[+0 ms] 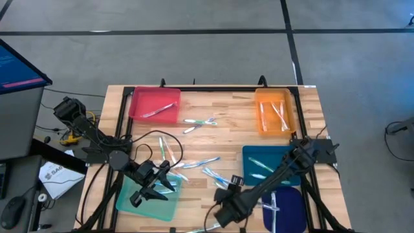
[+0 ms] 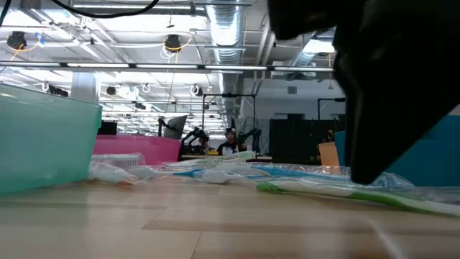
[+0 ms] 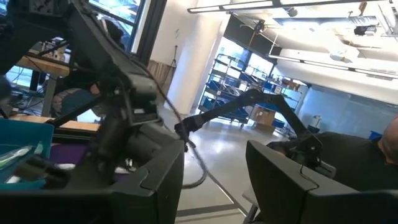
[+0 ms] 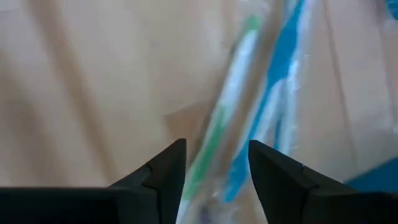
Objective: Pick & Place Toothbrushes
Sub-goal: Put the green toothbrush into the blue bin
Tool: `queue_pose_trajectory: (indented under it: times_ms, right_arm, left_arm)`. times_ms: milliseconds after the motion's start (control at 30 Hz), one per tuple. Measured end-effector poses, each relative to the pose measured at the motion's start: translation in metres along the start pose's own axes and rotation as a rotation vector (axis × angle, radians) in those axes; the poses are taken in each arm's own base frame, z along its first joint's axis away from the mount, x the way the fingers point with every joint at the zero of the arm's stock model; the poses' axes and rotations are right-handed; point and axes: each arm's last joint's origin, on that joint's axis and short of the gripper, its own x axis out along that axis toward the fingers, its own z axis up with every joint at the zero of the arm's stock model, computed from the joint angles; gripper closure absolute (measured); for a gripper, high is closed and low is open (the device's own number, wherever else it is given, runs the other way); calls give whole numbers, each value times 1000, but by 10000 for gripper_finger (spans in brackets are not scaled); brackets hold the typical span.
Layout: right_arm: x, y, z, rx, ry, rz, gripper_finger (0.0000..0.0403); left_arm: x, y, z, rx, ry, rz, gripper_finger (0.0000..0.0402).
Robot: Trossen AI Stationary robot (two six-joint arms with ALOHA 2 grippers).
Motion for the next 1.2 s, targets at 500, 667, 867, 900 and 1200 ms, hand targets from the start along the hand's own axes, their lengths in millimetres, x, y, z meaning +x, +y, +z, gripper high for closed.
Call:
queue_pose_trajectory:
  times_ms: [500,667,867,900,1200]
  right_arm:
    - [33,-20,6,-41,117,57,252]
    - [37,-26,13,0,147,75,307]
    - [40,-32,18,22,159,72,388]
    - [40,-32,18,21,160,63,390]
    - [23,-36,15,-3,123,66,396]
  left_arm:
    - [0,0,0,0,2,-6,234]
    - [0,0,0,-15,1,-6,234]
    - [0,0,0,-16,-1,-6,234]
    - [0,0,0,-16,0,-6,234]
    - [0,0,0,-16,-2,-5,234]
